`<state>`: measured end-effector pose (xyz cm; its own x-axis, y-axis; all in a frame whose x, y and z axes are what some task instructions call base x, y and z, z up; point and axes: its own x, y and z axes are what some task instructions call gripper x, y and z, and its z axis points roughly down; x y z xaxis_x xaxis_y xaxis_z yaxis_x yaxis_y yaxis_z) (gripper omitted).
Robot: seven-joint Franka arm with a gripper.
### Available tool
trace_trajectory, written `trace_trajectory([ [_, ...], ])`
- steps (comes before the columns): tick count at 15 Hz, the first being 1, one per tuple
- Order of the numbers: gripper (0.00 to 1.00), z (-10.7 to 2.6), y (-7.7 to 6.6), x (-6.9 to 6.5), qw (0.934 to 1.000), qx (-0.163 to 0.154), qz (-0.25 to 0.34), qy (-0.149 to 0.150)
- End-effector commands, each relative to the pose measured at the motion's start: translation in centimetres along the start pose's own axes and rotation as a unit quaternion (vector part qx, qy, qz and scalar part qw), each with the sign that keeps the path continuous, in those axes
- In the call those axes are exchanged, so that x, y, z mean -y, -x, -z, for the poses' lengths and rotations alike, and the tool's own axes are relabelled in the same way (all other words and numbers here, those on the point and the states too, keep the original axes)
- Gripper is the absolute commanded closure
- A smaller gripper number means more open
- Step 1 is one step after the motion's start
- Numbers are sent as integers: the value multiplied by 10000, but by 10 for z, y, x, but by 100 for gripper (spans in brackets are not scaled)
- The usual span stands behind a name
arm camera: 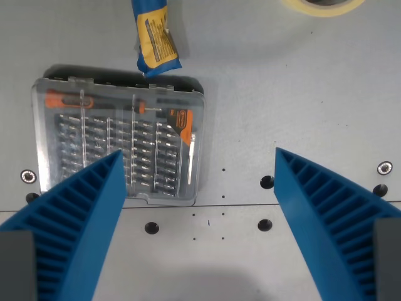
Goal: Move above the blue bag
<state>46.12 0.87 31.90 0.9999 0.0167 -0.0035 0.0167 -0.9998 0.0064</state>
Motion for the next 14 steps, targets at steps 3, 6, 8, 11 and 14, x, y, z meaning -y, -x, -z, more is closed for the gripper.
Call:
trace_trajectory([
  [3,0,2,0,0,10000,-25,4,0],
  [6,0,1,0,0,10000,-23,9,2],
  [8,0,0,-1,0,10000,-25,15,8],
  [11,0,-3,-3,1,10000,-48,41,19],
  [14,0,-9,-6,3,9999,-66,74,38],
])
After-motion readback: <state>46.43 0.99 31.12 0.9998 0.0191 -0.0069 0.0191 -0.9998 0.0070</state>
